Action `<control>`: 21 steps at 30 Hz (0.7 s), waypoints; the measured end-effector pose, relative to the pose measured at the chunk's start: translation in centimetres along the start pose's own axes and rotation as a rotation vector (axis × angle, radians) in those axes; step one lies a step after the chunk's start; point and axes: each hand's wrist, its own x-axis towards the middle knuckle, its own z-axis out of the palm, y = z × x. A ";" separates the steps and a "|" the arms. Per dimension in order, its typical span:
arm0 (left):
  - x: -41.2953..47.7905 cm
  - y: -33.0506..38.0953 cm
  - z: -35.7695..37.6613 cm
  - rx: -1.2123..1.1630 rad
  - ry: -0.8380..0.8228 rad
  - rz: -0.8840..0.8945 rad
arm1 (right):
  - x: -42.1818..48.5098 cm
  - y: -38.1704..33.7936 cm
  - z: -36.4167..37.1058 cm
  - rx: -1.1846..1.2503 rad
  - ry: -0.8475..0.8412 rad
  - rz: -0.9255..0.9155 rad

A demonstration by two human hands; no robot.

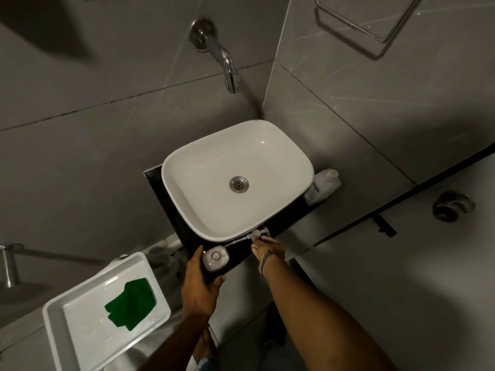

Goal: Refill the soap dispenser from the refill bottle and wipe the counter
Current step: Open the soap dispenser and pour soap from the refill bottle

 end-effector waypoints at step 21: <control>1.7 19.1 18.2 0.196 -0.198 0.326 | 7.6 -14.5 -13.3 -0.420 0.131 -0.432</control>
